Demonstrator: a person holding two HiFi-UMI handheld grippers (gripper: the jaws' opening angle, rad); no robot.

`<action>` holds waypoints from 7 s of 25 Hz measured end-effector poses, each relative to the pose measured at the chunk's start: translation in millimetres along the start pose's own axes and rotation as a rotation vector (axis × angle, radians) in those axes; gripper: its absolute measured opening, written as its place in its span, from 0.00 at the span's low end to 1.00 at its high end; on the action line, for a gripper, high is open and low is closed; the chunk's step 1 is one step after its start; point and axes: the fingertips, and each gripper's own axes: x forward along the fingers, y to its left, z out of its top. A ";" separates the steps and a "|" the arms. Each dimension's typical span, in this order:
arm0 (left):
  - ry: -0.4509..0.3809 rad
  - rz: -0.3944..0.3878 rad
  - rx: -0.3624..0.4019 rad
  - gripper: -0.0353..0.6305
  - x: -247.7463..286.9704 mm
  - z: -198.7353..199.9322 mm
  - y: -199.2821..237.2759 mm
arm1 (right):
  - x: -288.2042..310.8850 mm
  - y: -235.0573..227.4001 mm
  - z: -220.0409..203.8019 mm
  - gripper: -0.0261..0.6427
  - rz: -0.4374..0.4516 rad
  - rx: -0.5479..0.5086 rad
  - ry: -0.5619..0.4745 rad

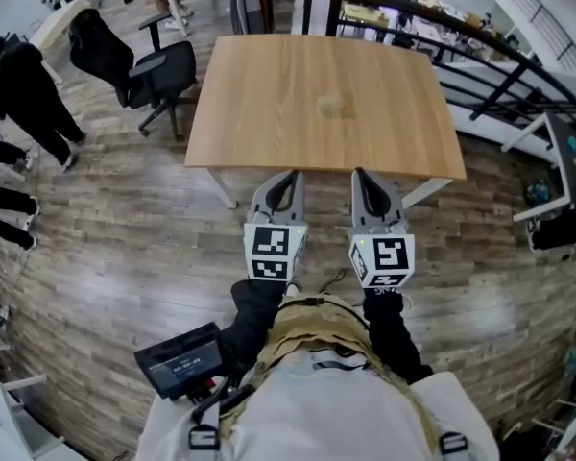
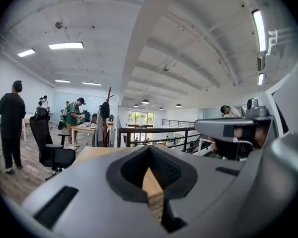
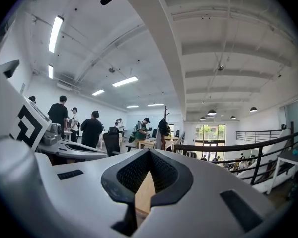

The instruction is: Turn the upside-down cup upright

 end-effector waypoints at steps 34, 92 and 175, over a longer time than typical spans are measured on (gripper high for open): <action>0.067 0.066 -0.023 0.05 240.6 17.5 92.5 | 231.5 -150.3 -55.3 0.07 0.003 0.076 0.069; 0.800 -0.374 0.163 0.33 562.2 -233.4 133.5 | 478.0 -296.4 -265.8 0.07 0.025 0.238 0.614; -0.005 -0.010 0.129 0.05 490.8 101.0 148.9 | 428.9 -260.0 -7.4 0.07 0.023 0.012 0.015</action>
